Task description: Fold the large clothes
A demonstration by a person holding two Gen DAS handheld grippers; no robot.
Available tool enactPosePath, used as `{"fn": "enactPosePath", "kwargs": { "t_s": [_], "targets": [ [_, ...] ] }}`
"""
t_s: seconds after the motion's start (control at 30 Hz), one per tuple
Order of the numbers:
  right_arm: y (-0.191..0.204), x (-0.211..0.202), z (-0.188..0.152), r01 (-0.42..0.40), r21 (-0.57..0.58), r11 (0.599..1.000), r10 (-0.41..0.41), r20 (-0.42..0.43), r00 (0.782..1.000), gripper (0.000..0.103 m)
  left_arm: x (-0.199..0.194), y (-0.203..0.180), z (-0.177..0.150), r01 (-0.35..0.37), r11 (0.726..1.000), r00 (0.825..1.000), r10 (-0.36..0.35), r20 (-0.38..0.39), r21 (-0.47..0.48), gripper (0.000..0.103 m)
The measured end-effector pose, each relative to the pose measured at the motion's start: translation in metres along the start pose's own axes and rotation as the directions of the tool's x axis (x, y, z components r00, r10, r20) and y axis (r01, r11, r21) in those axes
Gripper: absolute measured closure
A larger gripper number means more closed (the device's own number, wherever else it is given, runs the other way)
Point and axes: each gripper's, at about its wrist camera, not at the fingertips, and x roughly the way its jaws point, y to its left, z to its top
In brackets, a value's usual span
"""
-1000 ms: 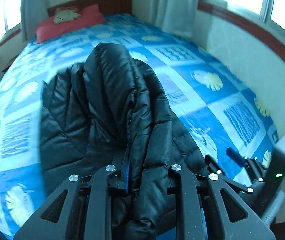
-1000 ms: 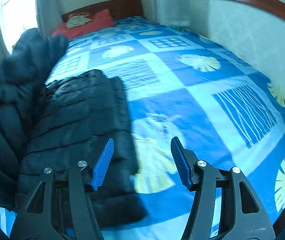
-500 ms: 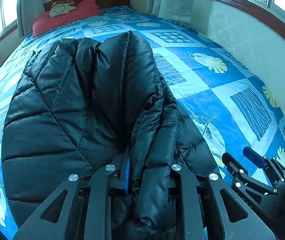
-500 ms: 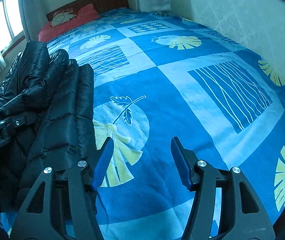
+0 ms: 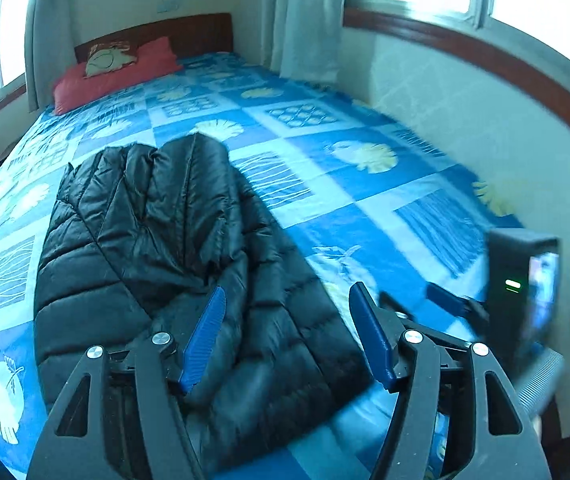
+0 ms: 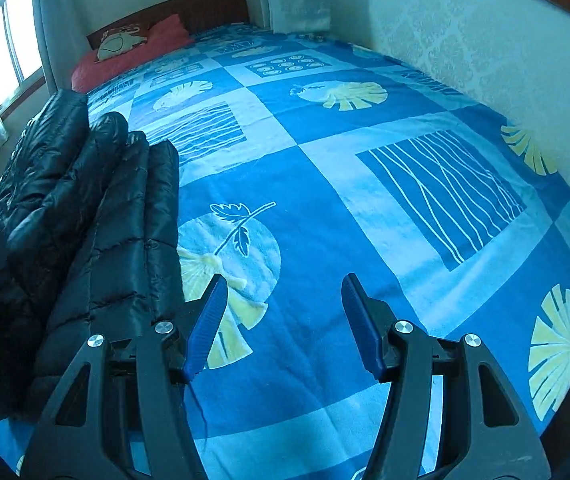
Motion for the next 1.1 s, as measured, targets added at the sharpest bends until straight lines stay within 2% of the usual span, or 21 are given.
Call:
{"fn": "enactPosePath", "kwargs": {
  "t_s": [0.17, 0.53, 0.63, 0.73, 0.9, 1.1],
  "targets": [
    [0.013, -0.009, 0.0, 0.003, -0.034, 0.999, -0.002, 0.015, 1.0, 0.044, -0.034, 0.006, -0.006, 0.018, 1.0, 0.999, -0.017, 0.04, -0.005, 0.039],
    [0.045, -0.033, 0.005, 0.011, -0.109, 0.994, -0.005, 0.055, 0.998, 0.044, -0.081, 0.057, -0.028, -0.011, 0.995, 0.993, 0.023, 0.112, -0.102, 0.039],
    [0.056, -0.04, 0.008, 0.012, -0.132, 0.991, -0.002, 0.071, 0.997, 0.044, -0.085, 0.071, -0.032, -0.04, 0.99, 0.992, 0.055, 0.11, -0.135, 0.039],
    [0.065, -0.043, 0.009, 0.014, -0.152, 0.988, -0.002, 0.075, 0.997, 0.043, -0.087, 0.086, -0.036, -0.019, 0.983, 0.994, 0.038, 0.103, -0.184, 0.039],
    [0.076, -0.052, 0.014, 0.012, -0.164, 0.986, 0.003, 0.093, 0.996, 0.043, -0.088, 0.105, -0.041, -0.054, 0.976, 0.992, 0.077, 0.104, -0.212, 0.039],
    [0.091, -0.073, 0.033, -0.061, -0.146, 0.987, 0.08, 0.128, 0.989, 0.04, -0.081, 0.137, -0.049, -0.132, 0.96, 0.984, 0.157, 0.085, -0.247, 0.039]
  ]
}}
